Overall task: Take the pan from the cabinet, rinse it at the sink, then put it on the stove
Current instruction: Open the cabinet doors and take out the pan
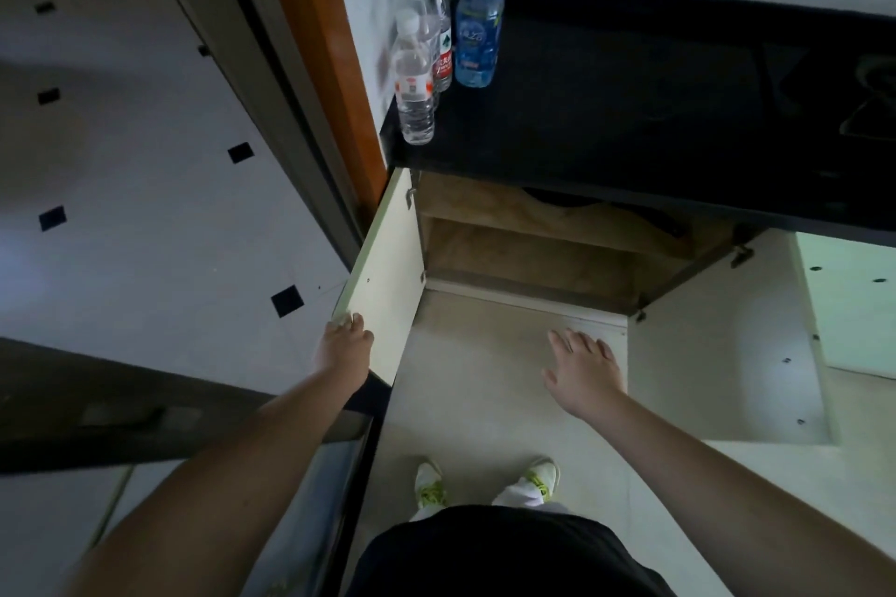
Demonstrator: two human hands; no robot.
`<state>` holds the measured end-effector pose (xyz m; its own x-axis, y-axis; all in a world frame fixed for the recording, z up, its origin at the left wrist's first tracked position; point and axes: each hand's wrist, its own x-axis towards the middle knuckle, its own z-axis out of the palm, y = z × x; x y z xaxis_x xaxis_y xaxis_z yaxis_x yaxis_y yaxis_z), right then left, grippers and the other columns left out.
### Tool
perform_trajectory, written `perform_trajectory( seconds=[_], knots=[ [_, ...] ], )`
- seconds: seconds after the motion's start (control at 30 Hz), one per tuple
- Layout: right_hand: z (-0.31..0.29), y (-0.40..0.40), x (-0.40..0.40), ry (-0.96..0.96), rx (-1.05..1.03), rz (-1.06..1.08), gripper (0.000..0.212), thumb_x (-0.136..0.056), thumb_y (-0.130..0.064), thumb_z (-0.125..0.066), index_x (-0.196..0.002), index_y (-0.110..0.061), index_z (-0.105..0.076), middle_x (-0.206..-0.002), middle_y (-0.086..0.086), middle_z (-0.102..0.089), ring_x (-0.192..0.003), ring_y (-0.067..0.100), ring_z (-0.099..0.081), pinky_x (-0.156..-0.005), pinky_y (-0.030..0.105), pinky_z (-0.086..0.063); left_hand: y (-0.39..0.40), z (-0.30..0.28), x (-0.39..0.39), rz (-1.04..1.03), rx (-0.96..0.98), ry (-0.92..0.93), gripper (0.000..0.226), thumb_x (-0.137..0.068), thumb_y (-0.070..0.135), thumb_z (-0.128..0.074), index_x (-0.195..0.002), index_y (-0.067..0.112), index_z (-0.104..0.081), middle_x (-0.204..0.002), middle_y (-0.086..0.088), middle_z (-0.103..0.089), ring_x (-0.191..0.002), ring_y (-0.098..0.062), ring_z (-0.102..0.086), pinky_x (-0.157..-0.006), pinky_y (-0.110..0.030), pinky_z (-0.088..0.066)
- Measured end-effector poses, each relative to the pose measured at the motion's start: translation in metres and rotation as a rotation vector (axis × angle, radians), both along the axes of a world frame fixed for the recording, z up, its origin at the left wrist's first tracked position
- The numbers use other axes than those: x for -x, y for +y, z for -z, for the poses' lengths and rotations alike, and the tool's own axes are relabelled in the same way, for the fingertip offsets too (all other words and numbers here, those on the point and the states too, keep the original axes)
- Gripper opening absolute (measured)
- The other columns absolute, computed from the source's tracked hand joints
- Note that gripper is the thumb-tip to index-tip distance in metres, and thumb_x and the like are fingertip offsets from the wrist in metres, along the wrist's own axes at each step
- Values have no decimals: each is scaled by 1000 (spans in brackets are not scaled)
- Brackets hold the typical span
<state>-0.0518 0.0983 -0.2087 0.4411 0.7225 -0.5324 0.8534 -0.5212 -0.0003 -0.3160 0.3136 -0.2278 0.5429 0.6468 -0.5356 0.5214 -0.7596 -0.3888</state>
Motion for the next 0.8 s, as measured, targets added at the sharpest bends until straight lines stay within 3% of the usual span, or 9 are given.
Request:
perform_trajectory(
  seconds=[0.1,0.17,0.3,0.4,0.6,0.7,0.8],
  knots=[
    [-7,-2,0,-11,-6,77,70,-98,-48,-34,-155,-20,-7,-162,7,-14,-149,26,-14,-121,43,-11,-3,-7,-23,-70,39,12,42,-92,24,-41,-134,17,-44,-143,-13,-41,-117,-29,-52,-91,-40,-42],
    [-13,-6,-4,-29,-29,133,70,-97,-47,-36,-155,-19,-8,-162,8,-15,-148,27,-15,-121,42,-12,-3,-9,-41,-76,72,-8,41,-92,24,-40,-132,18,-46,-137,-11,-46,-112,-28,-53,-86,-39,-42],
    [-24,-15,-16,-65,-87,243,70,-96,-46,-38,-155,-20,-10,-162,7,-16,-148,26,-16,-121,41,-15,-5,-17,-82,69,70,-132,37,-95,25,-41,-129,17,-49,-129,-10,-52,-113,-27,-51,-92,-41,-40],
    [-31,-25,-27,-86,-127,311,70,-95,-47,-39,-154,-20,-13,-161,7,-18,-148,26,-17,-120,41,-16,-15,-32,-125,202,90,-214,42,-98,31,-37,-135,14,-45,-136,-12,-48,-122,-29,-46,-97,-41,-36],
    [-42,-23,-69,-119,-194,393,71,-95,-51,-40,-154,-21,-14,-162,5,-16,-149,25,-14,-120,42,-12,-46,-58,-215,393,114,-385,44,-96,41,-34,-128,13,-48,-124,-12,-53,-114,-30,-50,-92,-43,-41],
    [-50,-16,-101,-123,-227,410,72,-96,-52,-38,-155,-21,-11,-163,5,-13,-150,24,-10,-120,41,-7,-61,-69,-261,419,137,-412,52,-97,47,-31,-135,14,-44,-134,-12,-49,-126,-31,-44,-104,-47,-36],
    [-52,-11,-135,-144,-253,402,73,-96,-53,-37,-155,-21,-10,-163,5,-10,-150,24,-8,-120,41,-5,-74,-77,-301,387,168,-459,60,-98,54,-25,-145,18,-34,-150,-11,-37,-141,-30,-30,-116,-50,-22]
  ],
)
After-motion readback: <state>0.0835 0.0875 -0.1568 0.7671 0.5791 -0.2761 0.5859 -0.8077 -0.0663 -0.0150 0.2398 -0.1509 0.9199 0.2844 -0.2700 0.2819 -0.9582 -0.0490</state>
